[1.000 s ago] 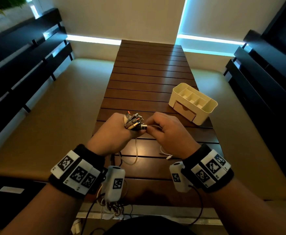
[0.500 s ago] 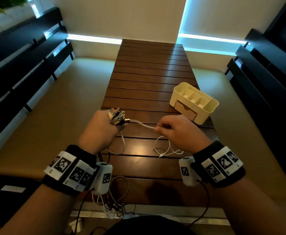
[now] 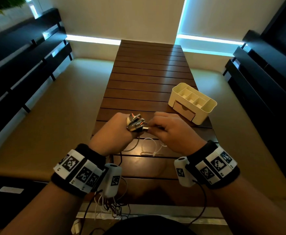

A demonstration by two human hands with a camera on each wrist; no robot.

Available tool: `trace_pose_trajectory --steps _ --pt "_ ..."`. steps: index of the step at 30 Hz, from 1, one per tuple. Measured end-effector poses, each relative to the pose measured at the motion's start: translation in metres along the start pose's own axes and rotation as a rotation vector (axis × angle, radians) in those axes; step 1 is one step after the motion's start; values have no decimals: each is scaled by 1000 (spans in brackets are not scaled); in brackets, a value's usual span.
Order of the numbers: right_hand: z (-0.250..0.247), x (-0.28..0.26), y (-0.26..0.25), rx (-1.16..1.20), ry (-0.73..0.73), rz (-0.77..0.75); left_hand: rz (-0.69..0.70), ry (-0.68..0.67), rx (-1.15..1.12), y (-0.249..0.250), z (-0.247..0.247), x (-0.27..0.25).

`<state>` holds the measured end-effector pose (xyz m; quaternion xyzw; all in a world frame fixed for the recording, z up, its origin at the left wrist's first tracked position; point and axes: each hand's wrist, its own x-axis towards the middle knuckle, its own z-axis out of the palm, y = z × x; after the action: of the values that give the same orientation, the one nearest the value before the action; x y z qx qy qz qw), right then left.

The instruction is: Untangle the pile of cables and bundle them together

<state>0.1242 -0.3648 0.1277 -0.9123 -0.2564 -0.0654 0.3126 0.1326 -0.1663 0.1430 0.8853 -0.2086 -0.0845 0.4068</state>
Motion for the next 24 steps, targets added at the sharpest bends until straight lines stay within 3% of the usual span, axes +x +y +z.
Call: trace_pose_trajectory --steps 4,13,17,21,24 --pt "-3 -3 -1 50 55 27 13 -8 45 3 0 -3" --pt "-2 -20 16 277 69 302 -180 422 -216 -30 -25 -15" --pt "-3 -14 16 193 75 306 -235 362 -215 -34 -19 -15" --pt "-1 -8 27 -154 -75 364 -183 410 -215 -23 -19 -17" --pt "5 -7 23 -216 -130 316 -104 350 -206 -11 -12 -16"
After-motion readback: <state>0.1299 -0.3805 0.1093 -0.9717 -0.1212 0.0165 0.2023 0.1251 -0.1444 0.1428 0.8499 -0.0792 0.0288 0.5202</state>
